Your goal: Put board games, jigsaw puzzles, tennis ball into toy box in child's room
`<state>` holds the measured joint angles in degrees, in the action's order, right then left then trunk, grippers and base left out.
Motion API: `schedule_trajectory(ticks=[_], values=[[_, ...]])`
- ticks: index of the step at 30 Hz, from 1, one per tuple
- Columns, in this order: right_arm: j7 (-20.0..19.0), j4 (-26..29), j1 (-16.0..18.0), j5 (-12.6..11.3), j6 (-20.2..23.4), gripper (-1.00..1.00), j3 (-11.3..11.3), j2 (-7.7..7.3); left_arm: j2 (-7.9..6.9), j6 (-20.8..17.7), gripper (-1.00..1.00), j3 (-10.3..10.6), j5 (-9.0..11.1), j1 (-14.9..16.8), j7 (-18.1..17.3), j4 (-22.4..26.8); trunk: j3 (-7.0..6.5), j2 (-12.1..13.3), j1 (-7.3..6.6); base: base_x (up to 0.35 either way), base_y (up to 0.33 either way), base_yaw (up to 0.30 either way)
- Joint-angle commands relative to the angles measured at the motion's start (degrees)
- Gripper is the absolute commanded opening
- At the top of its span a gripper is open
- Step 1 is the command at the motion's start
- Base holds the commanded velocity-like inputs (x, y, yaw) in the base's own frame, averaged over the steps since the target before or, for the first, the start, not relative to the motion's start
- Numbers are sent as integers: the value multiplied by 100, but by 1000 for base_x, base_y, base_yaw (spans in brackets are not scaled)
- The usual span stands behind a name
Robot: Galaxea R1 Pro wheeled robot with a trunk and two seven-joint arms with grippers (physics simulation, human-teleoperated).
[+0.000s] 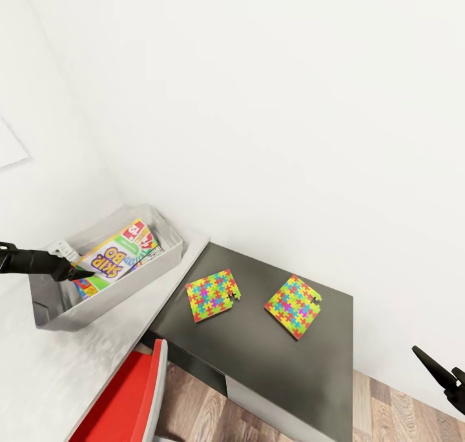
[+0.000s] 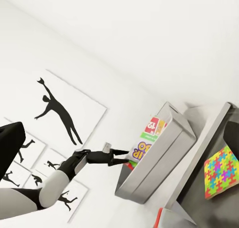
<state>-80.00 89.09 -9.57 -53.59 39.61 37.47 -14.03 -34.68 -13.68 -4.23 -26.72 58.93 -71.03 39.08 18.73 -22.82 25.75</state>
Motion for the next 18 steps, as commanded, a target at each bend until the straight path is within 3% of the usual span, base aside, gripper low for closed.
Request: schedule_trajectory(ticks=[1,11,18], values=[[2,3,-1,-29,55,100,-2,-6,-21,-62,100,-30,-34,7,-40,12,9,-10,4,0,0,0],[2,3,-1,-29,55,100,7,-11,-279,-81,100,-52,12,172,-44,21,9,-10,4,0,0,0],[2,3,-1,-29,55,100,30,-8,-335,-104,100,-52,39,204,-126,36,9,-10,4,0,0,0]])
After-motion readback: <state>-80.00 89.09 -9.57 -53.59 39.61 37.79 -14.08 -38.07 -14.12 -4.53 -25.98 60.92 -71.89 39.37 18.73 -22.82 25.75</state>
